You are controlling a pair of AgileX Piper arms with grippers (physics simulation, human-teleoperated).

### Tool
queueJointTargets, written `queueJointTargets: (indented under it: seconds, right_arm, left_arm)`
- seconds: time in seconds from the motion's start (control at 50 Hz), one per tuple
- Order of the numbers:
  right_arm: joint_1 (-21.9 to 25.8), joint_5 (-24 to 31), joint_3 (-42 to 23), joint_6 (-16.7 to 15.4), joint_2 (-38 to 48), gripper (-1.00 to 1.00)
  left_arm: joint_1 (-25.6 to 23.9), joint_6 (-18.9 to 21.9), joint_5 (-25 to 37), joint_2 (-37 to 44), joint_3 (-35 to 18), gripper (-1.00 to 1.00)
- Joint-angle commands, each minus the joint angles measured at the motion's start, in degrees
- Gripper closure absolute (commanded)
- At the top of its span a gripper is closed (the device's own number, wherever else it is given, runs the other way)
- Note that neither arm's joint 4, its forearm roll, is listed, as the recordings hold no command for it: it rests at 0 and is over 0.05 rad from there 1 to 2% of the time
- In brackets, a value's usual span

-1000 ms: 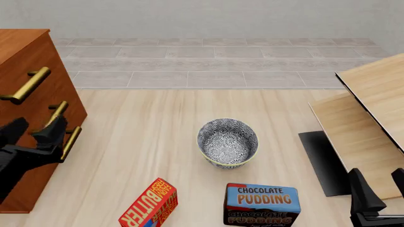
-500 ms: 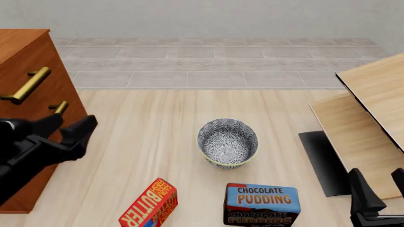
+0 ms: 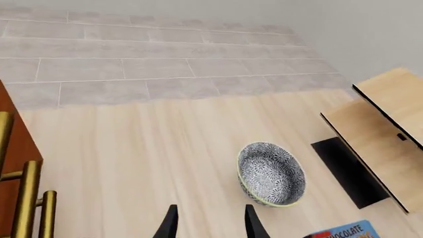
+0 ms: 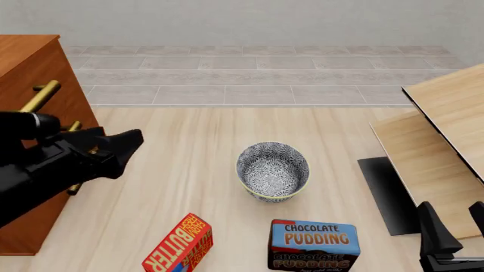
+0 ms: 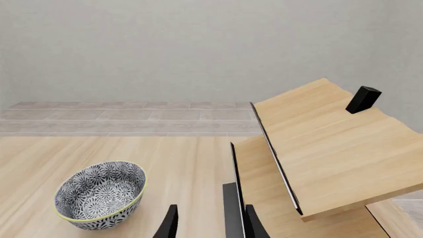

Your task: Close the top drawer of the cabinet and put the bowl on top of it.

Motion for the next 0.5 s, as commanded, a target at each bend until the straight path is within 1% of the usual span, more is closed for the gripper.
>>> queueJointTargets:
  seconds: [0.02, 0.04, 0.08, 0.1, 0.16, 0.18, 0.2, 0.22, 0.24, 0.28, 0.34, 0.42, 0.44, 0.5]
  right_arm:
    - [0.0, 0.4, 0.0, 0.0, -0.3, -1.00]
    - [0.0, 0.4, 0.0, 0.0, -0.3, -1.00]
    - [0.0, 0.4, 0.0, 0.0, -0.4, -1.00]
    - [0.0, 0.4, 0.0, 0.0, -0.4, -1.00]
    - [0.0, 0.4, 0.0, 0.0, -0.4, -1.00]
    - [0.0, 0.4, 0.0, 0.0, -0.4, -1.00]
    - [0.0, 0.4, 0.0, 0.0, -0.4, -1.00]
    - [0.0, 0.4, 0.0, 0.0, -0.3, -1.00]
    - [0.0, 0.4, 0.0, 0.0, -0.3, -1.00]
    - [0.0, 0.4, 0.0, 0.0, -0.3, -1.00]
    - [0.0, 0.4, 0.0, 0.0, -0.3, -1.00]
    - [0.0, 0.4, 0.0, 0.0, -0.3, -1.00]
    - [0.0, 0.4, 0.0, 0.0, -0.3, -1.00]
    - [0.0, 0.4, 0.0, 0.0, -0.4, -1.00]
  left_arm:
    - [-2.5, -1.7, 4.5, 2.9, -4.0, -1.00]
    - [-2.8, -1.8, 4.9, 3.2, -4.3, -1.00]
    - [-3.7, -4.1, 5.9, 4.8, -4.6, -1.00]
    - [-4.1, -4.3, 6.4, 5.1, -4.8, -1.00]
    - [-4.6, -6.7, 7.0, 6.2, -5.4, -1.00]
    - [-4.6, -6.7, 7.0, 6.2, -5.5, -1.00]
    - [-4.6, -8.4, 7.2, 6.3, -5.6, -1.00]
    - [-5.1, -8.7, 7.7, 6.7, -6.3, -1.00]
    - [-6.4, -10.0, 8.2, 7.0, -7.1, -1.00]
    - [-6.9, -10.8, 9.1, 7.6, -8.5, -1.00]
    - [-7.2, -10.1, 10.2, 8.8, -10.7, -1.00]
    - [-7.5, -10.2, 10.2, 10.8, -11.9, -1.00]
    - [-8.4, -12.1, 9.6, 11.2, -11.8, -1.00]
    - [-9.7, -13.5, 9.1, 13.6, -11.8, -1.00]
